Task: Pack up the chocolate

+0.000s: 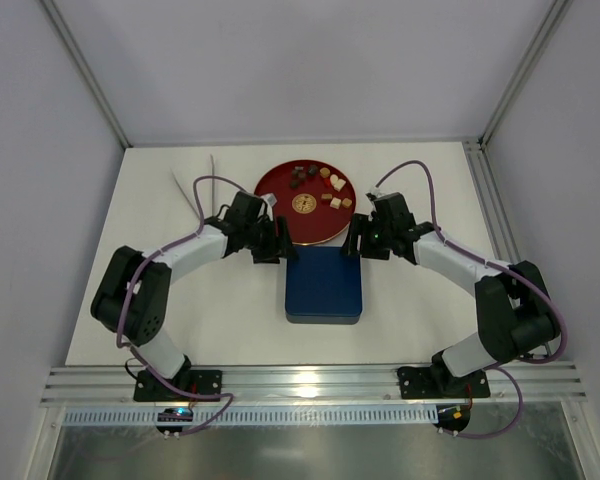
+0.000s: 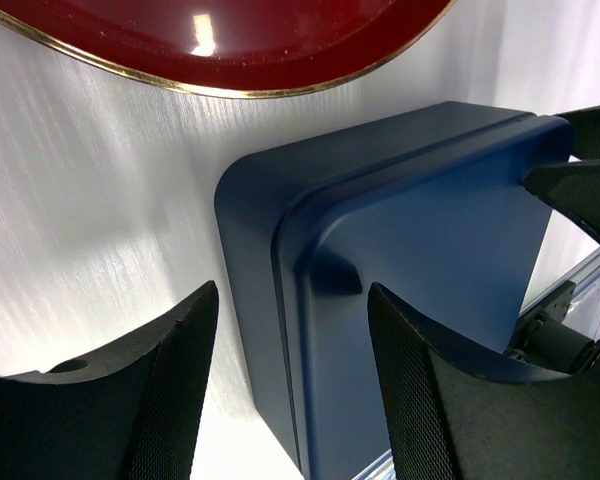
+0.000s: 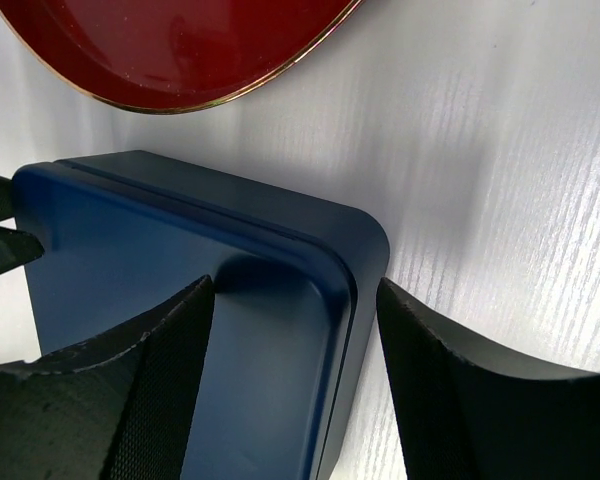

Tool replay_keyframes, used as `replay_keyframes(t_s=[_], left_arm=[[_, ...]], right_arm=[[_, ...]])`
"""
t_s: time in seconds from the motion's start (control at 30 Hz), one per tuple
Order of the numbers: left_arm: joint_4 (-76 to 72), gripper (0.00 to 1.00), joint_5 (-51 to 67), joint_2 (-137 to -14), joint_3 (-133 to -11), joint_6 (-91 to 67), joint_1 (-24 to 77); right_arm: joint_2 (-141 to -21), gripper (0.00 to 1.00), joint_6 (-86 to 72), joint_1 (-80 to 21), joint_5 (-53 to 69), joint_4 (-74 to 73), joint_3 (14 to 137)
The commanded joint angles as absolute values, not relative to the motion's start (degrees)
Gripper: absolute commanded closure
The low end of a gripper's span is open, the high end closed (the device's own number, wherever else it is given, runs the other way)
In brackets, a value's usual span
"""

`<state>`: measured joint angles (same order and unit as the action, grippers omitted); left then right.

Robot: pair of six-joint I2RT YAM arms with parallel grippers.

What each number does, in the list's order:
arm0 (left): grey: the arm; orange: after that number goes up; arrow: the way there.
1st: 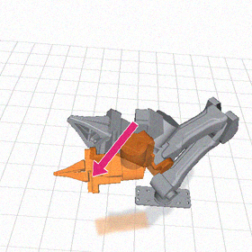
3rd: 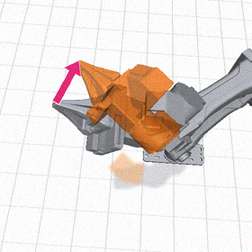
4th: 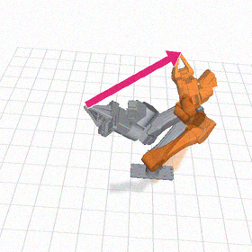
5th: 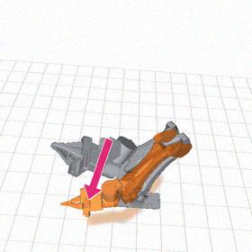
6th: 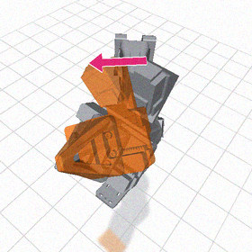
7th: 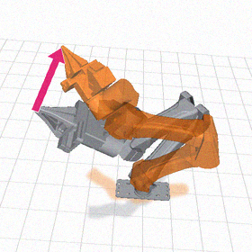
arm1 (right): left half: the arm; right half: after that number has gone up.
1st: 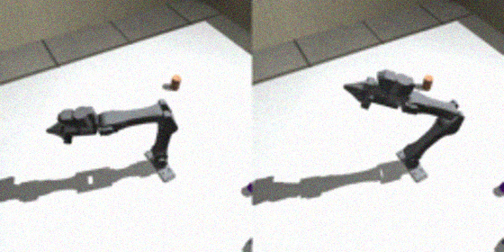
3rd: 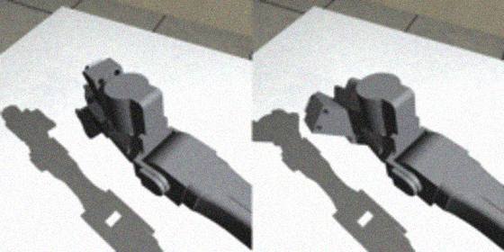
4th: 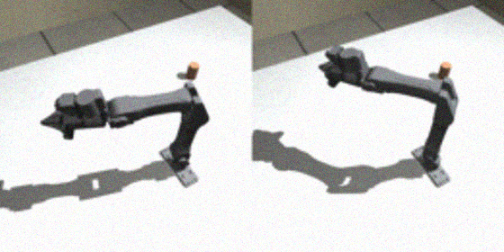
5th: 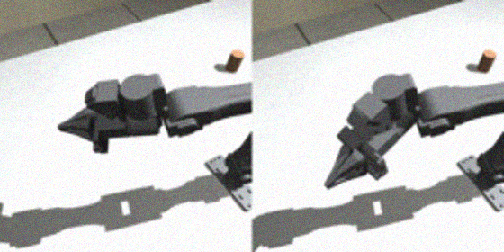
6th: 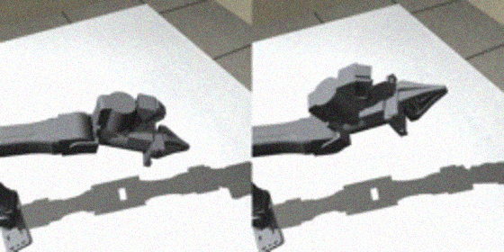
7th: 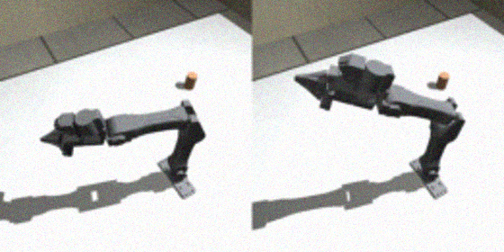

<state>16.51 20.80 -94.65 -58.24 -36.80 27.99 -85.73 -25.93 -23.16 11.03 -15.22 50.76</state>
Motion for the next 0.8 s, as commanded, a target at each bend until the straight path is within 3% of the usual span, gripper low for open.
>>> replay_keyframes(t_s=[0.0,0.77], left_arm=[[12.83,0.4,21.89,-95.01,-60.03,-36.65,27.16],[14.59,0.48,18.9,-100.46,-60.12,-40.87,25.31]], right_arm=[[-84.72,0.33,-26.54,-23.2,11.95,-11.87,49.66],[-88.68,0.38,-27.42,-22.24,12.83,-8.88,47.11]])
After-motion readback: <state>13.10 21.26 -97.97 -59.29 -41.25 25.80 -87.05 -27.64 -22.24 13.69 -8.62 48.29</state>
